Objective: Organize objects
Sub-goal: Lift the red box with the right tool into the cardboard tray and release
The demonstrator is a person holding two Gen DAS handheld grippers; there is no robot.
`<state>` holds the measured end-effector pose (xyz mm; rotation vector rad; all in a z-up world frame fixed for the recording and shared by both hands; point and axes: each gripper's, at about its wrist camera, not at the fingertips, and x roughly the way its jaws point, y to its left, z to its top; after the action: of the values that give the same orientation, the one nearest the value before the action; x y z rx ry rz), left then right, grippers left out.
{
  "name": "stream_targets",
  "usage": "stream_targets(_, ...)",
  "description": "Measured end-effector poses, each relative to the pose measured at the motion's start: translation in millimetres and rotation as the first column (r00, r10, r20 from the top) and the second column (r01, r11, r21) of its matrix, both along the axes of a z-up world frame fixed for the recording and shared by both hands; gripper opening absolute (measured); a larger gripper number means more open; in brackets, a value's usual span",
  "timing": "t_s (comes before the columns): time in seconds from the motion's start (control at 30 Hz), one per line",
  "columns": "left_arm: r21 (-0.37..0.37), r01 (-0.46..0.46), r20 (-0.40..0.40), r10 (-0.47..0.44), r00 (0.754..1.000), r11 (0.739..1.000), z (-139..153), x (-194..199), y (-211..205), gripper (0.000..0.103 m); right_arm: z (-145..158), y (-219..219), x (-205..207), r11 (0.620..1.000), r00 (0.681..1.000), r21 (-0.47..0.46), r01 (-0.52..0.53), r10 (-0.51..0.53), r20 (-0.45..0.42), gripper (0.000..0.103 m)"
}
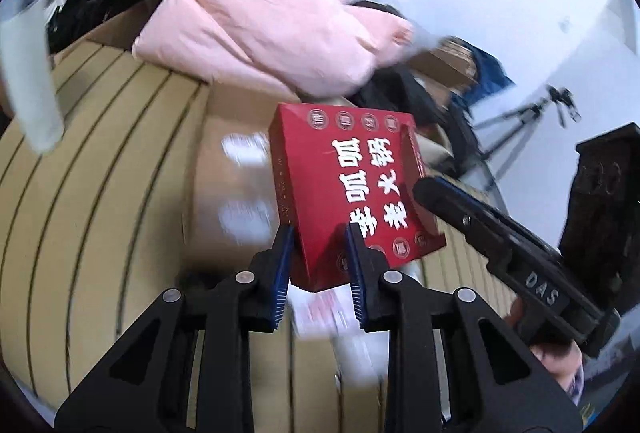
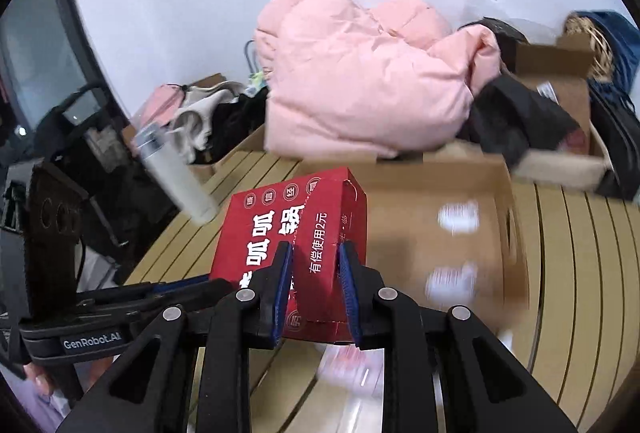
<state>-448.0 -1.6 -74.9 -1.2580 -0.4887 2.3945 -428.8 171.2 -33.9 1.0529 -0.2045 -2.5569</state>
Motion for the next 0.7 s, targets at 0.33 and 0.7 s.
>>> stream_targets(0.33, -0.228, -0.044, 0.116, 0.072, 0.991, 0.973, -83.9, -126.3, 4.5, 0.004, -106.6, -25.0, -161.1, 0.997, 0.962, -0.066, 0.03, -0.011, 0.274, 0.001)
stream_targets(0.7, -0.21, -0.073, -0.089, 0.055, 0.994, 0.975, -5.0, -58.8, -22.8, 0.086, -64.0, 20.2, -127.0, 1.0, 0.981, 0.012, -0.006, 0.004, 0.194, 0.017)
